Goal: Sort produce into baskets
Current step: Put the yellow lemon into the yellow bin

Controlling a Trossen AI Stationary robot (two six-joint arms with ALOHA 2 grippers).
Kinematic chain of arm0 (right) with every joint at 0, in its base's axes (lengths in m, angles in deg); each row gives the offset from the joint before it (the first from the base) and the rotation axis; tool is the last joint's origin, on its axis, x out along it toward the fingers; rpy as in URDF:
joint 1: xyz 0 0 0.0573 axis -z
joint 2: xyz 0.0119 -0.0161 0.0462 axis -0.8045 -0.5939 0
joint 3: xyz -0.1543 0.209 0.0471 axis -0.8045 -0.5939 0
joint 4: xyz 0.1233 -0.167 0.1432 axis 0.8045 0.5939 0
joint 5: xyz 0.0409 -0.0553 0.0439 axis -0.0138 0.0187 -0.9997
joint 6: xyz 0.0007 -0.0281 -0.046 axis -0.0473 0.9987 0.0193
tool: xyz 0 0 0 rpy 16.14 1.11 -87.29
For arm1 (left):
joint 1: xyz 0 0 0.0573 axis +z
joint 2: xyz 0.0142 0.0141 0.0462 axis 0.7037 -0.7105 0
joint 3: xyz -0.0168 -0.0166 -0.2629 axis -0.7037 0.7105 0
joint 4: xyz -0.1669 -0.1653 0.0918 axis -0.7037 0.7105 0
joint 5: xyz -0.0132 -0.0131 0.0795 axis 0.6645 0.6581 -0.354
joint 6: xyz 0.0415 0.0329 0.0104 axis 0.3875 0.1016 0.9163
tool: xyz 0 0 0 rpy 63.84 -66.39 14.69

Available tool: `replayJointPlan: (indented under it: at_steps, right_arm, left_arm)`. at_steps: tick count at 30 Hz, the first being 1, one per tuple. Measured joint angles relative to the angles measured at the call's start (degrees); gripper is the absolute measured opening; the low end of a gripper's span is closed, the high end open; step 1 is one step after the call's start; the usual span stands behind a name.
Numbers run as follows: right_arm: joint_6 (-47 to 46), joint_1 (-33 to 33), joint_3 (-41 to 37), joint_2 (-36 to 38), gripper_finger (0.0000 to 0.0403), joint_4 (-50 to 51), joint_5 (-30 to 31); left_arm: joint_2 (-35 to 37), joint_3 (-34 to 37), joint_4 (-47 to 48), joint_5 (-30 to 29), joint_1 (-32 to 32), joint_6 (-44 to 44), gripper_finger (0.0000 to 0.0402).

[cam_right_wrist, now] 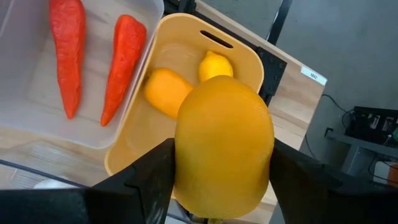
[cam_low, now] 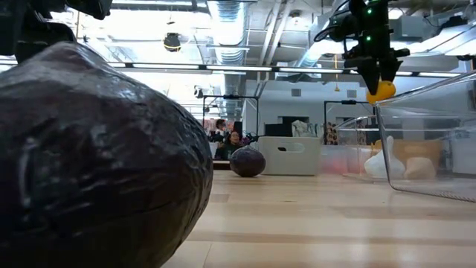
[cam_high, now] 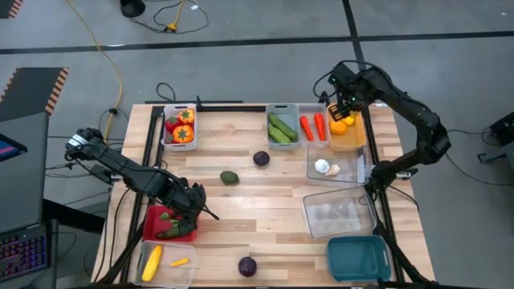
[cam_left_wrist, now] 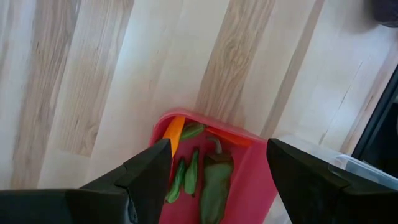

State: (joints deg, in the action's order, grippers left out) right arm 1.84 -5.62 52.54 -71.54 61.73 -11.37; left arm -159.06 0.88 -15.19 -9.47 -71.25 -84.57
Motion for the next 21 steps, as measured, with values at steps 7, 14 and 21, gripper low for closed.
replayJointPlan:
  at_steps: [7, 14, 21]
  right_arm:
    - [-0.12, 0.22, 0.00, 0.00, 0.0261, -0.04, -0.02]
    - [-0.06, 0.21, 0.00, 0.00, 0.0261, -0.35, 0.05]
    - [-0.03, -1.21, 0.00, 0.00, 0.0261, -0.37, 0.03]
  left_arm:
    - [0.00, 0.00, 0.00, -0.06, 0.00, 0.00, 0.0251]
    - [0.00, 0.00, -0.03, -3.83, 0.00, 0.03, 0.0251]
    - [0.00, 0.00, -2.10, -6.10, 0.00, 0.04, 0.0251]
